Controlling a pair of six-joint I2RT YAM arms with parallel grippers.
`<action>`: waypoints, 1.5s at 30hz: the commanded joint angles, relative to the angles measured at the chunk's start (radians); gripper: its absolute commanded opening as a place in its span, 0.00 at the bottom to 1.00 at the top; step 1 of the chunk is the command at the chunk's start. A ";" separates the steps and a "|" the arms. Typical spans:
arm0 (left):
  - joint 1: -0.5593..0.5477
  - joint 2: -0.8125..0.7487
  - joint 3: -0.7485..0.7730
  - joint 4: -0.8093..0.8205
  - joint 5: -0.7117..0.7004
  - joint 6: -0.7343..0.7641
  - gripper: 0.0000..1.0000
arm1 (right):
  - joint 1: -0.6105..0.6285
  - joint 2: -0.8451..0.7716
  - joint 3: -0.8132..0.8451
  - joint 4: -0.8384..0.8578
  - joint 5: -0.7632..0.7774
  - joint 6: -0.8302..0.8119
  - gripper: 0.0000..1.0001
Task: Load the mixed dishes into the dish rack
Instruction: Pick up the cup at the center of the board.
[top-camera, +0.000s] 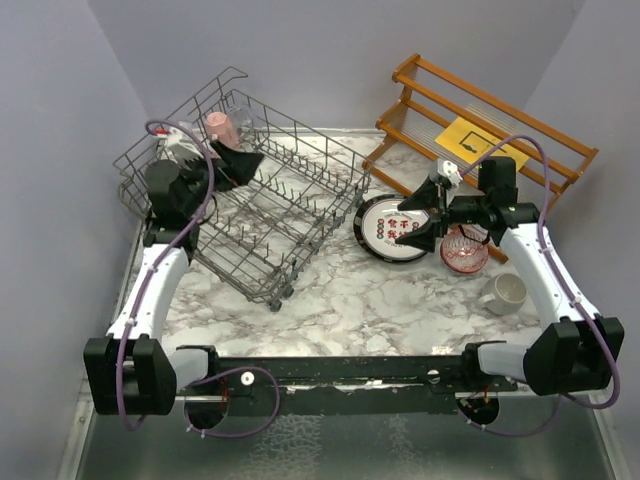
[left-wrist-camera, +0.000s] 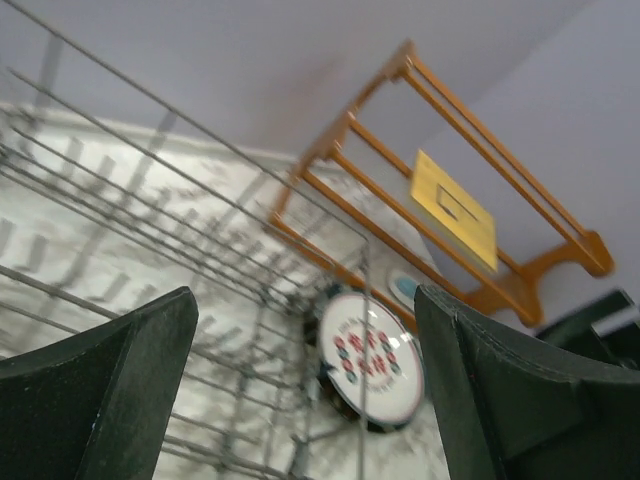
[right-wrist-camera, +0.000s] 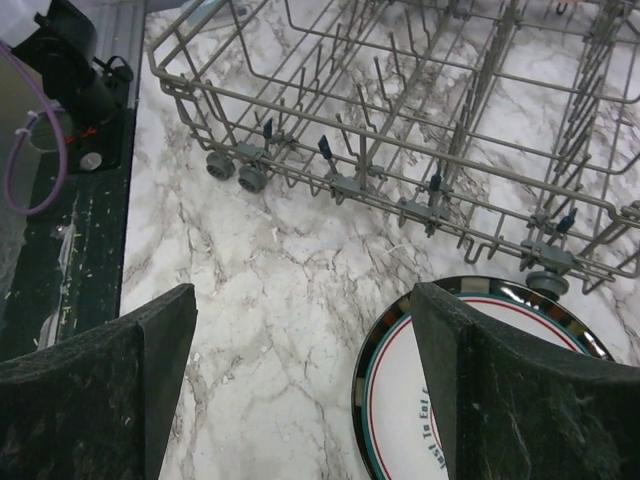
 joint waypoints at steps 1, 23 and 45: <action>-0.176 -0.110 -0.083 -0.008 0.076 -0.057 0.92 | -0.017 -0.045 0.047 -0.126 0.151 0.017 0.88; -0.921 -0.102 -0.192 0.094 -0.285 0.096 0.91 | -0.152 -0.154 -0.053 -0.087 0.318 0.100 0.91; -0.928 -0.167 -0.335 0.279 -0.321 0.083 0.99 | -0.262 -0.022 0.206 -0.507 0.653 -0.181 0.96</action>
